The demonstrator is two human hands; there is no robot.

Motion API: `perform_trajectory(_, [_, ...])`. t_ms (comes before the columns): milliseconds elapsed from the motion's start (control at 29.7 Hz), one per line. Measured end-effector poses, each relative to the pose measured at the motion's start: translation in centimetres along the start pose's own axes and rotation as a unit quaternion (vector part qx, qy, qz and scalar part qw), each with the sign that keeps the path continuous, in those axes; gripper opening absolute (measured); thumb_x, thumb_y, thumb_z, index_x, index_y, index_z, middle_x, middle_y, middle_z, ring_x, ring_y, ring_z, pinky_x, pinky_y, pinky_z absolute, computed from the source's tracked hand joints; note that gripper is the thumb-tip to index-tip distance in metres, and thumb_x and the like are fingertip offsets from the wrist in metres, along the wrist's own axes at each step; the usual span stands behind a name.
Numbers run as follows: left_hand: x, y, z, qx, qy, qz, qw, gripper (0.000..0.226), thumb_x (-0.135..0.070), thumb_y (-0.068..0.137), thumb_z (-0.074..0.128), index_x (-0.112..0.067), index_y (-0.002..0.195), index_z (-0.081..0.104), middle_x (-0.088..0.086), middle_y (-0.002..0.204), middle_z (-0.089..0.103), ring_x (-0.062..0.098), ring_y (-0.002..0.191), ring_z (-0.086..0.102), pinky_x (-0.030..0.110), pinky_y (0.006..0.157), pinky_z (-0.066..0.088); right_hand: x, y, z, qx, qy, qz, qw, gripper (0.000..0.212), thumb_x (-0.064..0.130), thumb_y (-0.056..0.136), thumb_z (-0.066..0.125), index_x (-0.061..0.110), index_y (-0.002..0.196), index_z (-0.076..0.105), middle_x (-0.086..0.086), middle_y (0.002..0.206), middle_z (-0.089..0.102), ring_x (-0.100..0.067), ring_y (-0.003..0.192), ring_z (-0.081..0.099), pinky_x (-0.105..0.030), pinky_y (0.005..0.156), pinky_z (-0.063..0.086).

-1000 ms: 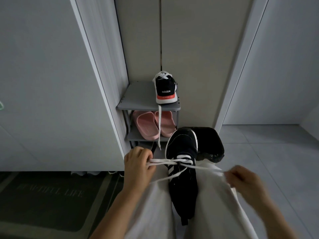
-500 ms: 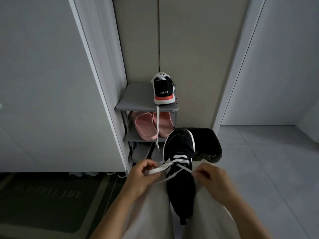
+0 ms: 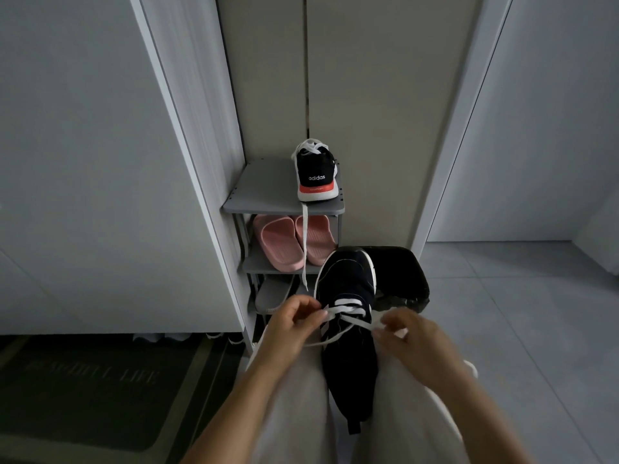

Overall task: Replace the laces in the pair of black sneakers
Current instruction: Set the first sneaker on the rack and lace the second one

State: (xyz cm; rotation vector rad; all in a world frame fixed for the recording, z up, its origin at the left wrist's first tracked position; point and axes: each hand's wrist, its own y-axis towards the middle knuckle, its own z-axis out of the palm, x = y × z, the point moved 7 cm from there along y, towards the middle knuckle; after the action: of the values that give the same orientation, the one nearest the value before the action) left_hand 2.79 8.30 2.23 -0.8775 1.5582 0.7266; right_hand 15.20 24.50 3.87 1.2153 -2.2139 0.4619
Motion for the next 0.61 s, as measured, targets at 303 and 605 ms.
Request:
perform_trajectory(303, [0.0, 0.3, 1.2, 0.037, -0.157, -0.025, 0.987, 0.025, 0.013, 0.082, 0.055, -0.010, 0.090, 0.060, 0.002, 0.079, 0.064, -0.002, 0.069, 0.063, 0.009, 0.066, 0.047, -2.1, -2.6, -1.0, 0.087, 0.212, 0.064, 0.971, 0.024, 0.014, 0.081, 0.066, 0.010, 0.058, 0.061, 0.003, 0.054, 0.046, -0.010, 0.055, 0.037, -0.020, 0.055, 0.031])
perform_trajectory(605, [0.6, 0.0, 1.6, 0.030, -0.103, -0.026, 0.994, 0.013, -0.006, 0.080, 0.068, -0.019, 0.082, 0.067, -0.005, 0.076, 0.064, 0.001, 0.072, 0.060, 0.011, 0.067, 0.046, -2.1, -2.9, 0.1, 0.178, 0.130, 0.055, 0.974, 0.025, 0.016, 0.083, 0.063, 0.018, 0.058, 0.064, 0.006, 0.058, 0.060, -0.003, 0.055, 0.052, -0.017, 0.063, 0.043])
